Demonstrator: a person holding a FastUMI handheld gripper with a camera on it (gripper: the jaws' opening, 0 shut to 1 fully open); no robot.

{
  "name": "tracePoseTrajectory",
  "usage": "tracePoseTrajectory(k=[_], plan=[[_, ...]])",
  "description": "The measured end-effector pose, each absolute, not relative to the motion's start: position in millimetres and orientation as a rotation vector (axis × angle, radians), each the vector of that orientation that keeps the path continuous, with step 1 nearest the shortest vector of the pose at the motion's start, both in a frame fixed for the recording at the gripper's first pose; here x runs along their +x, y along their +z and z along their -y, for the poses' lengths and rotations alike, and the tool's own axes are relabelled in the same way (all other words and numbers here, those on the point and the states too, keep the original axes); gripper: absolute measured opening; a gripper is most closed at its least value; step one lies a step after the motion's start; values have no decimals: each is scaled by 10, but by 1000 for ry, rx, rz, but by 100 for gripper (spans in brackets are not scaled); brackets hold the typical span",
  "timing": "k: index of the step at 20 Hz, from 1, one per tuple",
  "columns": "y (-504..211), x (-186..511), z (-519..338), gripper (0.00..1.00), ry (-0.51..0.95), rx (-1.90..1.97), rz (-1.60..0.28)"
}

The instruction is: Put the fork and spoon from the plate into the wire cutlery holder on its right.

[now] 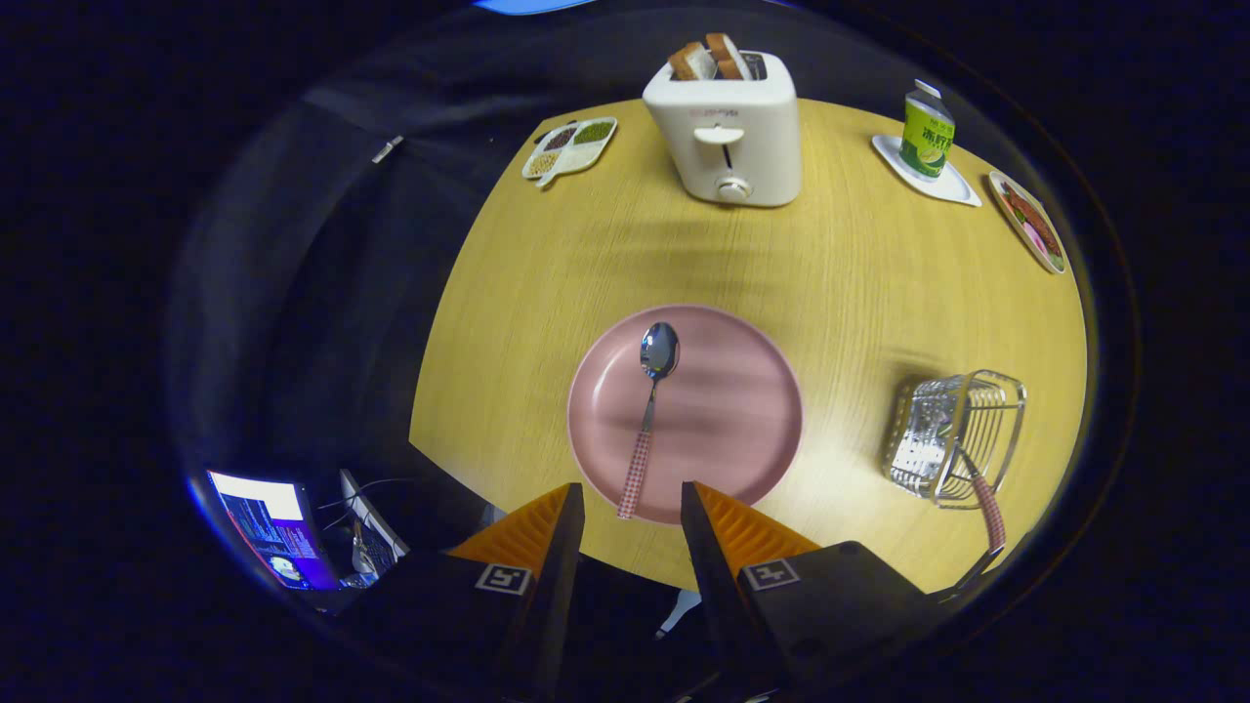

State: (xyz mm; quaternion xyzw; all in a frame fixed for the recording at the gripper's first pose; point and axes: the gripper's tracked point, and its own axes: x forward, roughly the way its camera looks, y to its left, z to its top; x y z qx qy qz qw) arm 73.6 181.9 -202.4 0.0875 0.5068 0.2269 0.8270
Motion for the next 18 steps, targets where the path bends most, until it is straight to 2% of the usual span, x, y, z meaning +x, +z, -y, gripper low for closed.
tracePoseTrajectory(k=[8,14,16,18], plan=[[-2738,925,-2049,63,372,102,-1136],[-2976,1037,-2162,63,330,93,-1138],[-3043,1030,-2147,20,315,84,-1155],[-3026,983,-2131,16,319,84,-1156]])
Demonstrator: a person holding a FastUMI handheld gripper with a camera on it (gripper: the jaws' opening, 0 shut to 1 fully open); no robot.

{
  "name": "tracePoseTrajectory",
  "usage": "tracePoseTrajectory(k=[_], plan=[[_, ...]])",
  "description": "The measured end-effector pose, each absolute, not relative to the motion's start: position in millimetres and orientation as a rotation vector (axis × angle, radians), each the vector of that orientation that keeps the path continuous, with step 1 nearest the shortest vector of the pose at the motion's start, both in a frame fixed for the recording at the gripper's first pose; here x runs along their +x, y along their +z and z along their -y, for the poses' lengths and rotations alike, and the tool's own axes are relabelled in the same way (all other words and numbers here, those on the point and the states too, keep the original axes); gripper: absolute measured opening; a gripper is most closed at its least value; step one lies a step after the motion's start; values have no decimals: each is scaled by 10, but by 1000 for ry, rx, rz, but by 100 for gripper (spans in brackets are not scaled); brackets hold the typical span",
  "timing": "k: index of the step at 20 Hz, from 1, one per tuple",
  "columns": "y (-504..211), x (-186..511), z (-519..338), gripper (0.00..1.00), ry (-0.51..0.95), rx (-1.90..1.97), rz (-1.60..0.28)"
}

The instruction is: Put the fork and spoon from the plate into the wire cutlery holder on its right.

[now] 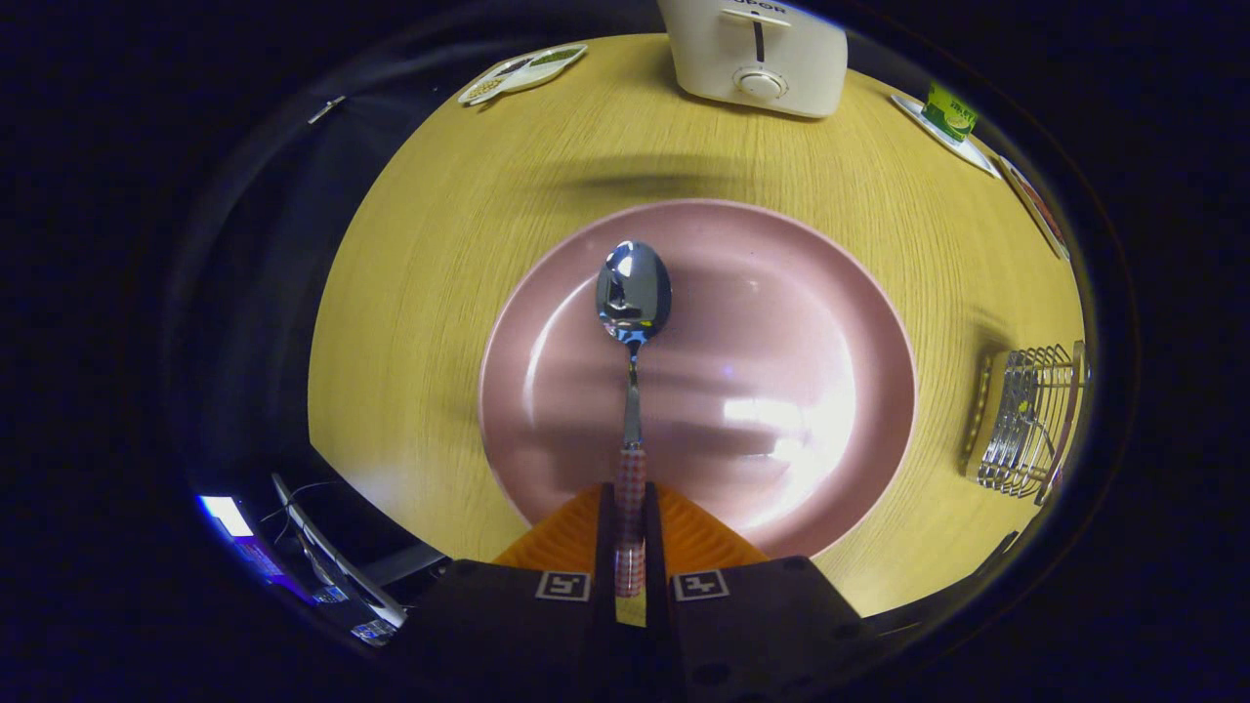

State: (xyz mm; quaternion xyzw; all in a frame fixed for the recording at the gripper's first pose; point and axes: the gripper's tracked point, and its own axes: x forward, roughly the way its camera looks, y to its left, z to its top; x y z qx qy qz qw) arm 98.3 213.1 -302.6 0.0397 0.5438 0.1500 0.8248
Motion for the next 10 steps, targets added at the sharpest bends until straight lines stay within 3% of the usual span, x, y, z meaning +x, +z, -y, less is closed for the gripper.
tracePoseTrajectory(k=[1,10], plan=[[-2998,979,-2098,12,320,85,-1153],[-2038,749,-1588,12,465,169,-1079]])
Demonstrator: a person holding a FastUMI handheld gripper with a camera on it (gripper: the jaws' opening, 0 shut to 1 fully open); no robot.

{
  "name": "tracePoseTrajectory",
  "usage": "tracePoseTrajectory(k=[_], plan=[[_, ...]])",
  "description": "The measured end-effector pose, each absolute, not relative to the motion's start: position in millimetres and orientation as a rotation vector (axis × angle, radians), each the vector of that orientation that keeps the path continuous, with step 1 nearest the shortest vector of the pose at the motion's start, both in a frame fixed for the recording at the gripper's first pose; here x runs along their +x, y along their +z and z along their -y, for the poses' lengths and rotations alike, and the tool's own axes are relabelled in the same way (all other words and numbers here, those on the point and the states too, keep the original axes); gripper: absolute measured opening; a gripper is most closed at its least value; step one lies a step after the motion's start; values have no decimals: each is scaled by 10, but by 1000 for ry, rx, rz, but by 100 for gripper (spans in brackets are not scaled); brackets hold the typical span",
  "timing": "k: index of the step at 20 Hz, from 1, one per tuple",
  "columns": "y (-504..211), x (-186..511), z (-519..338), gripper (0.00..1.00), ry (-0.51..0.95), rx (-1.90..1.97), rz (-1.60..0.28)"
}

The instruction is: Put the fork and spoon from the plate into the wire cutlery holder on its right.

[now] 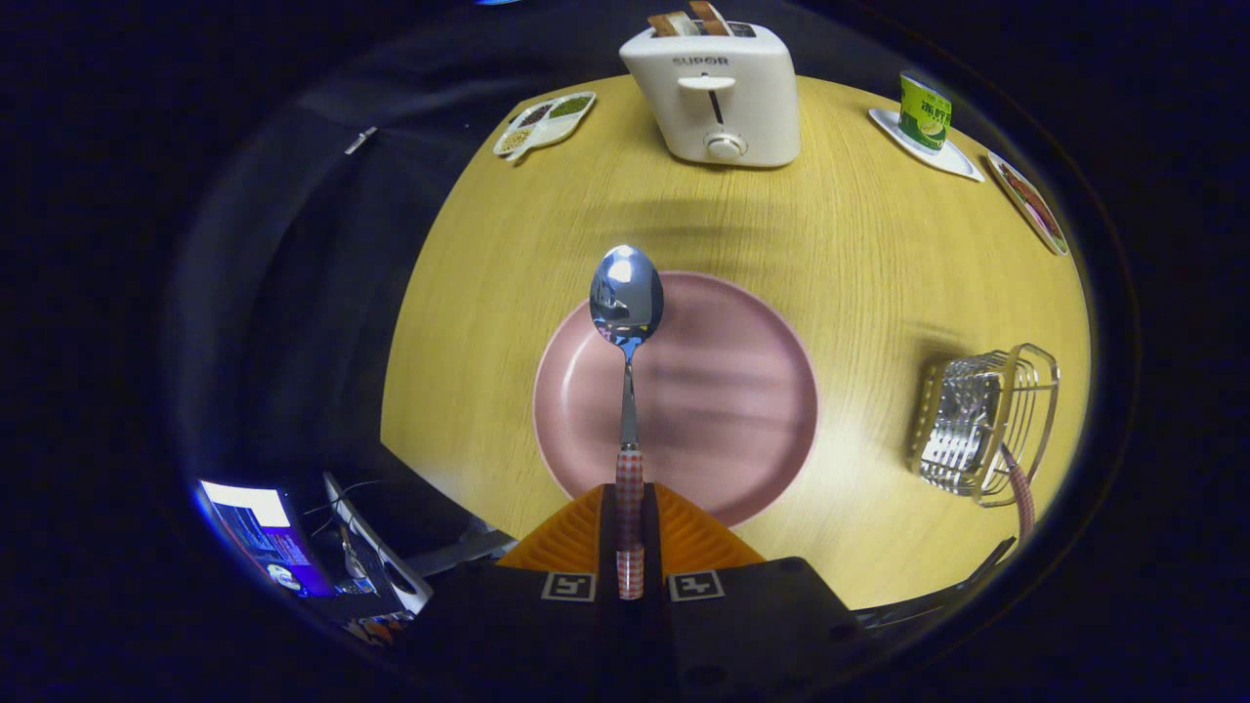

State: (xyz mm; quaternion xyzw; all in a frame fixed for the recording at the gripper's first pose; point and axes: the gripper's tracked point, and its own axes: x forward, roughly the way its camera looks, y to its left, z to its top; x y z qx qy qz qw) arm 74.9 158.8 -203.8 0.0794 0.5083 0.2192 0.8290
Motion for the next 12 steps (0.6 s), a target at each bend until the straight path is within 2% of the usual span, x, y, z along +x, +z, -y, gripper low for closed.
tracePoseTrajectory(k=[7,12], plan=[[-1361,456,-231,12,433,41,-1154],[-1506,190,683,12,345,-158,-1395]])
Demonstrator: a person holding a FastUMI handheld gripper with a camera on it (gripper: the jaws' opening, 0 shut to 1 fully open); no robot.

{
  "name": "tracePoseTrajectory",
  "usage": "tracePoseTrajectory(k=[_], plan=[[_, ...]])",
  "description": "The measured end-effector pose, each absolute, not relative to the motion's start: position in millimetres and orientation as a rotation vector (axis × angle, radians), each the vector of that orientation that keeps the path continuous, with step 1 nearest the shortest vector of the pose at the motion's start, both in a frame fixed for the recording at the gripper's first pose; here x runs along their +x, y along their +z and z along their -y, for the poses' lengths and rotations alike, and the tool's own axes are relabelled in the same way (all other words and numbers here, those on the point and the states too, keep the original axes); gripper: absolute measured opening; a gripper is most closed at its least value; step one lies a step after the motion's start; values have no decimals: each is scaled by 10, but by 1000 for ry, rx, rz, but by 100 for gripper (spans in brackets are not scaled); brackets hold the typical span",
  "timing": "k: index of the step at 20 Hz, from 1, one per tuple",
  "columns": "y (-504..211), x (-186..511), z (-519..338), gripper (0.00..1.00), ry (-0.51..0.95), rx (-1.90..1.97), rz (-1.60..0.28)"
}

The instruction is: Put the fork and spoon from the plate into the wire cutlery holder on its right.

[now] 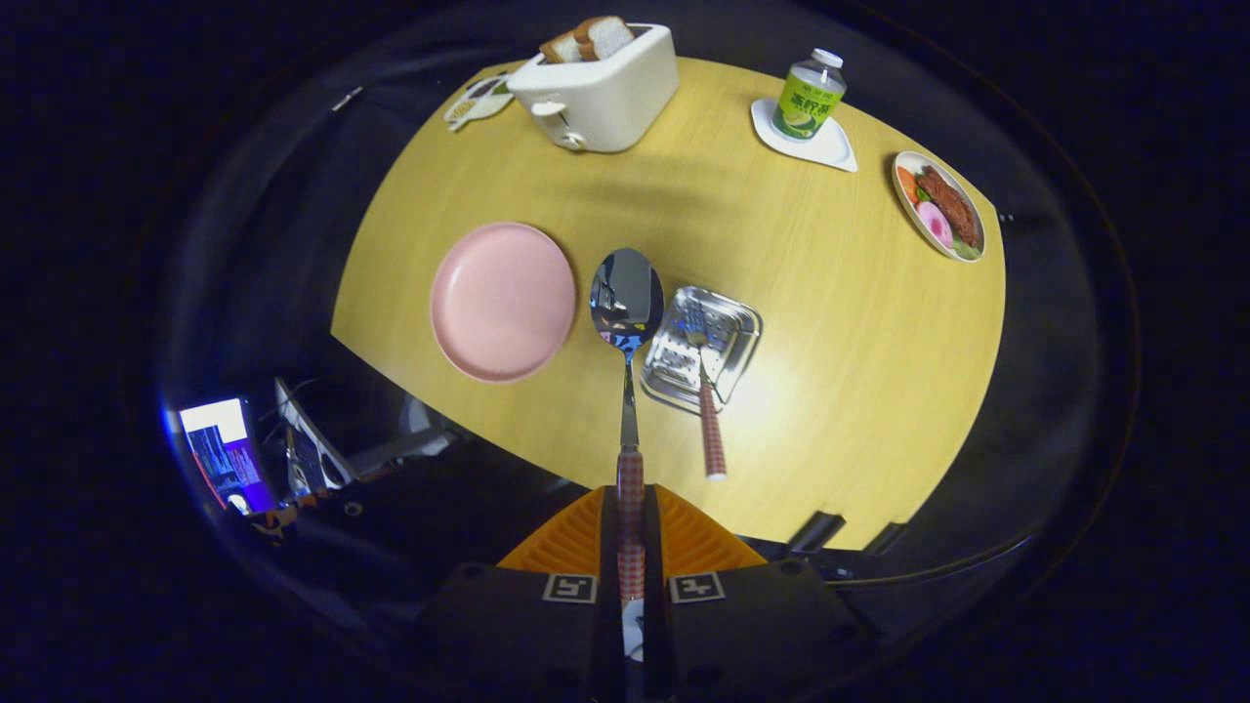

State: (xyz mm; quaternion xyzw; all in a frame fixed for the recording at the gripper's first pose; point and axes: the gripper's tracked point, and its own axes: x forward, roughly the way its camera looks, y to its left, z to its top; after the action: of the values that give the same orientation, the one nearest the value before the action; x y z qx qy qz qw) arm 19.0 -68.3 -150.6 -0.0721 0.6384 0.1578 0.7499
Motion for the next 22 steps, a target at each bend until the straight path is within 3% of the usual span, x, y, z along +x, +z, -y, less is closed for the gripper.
tracePoseTrajectory(k=[11,22], plan=[[-1870,458,954,12,238,-348,-1819],[-2072,914,710,15,185,-366,-1866]])
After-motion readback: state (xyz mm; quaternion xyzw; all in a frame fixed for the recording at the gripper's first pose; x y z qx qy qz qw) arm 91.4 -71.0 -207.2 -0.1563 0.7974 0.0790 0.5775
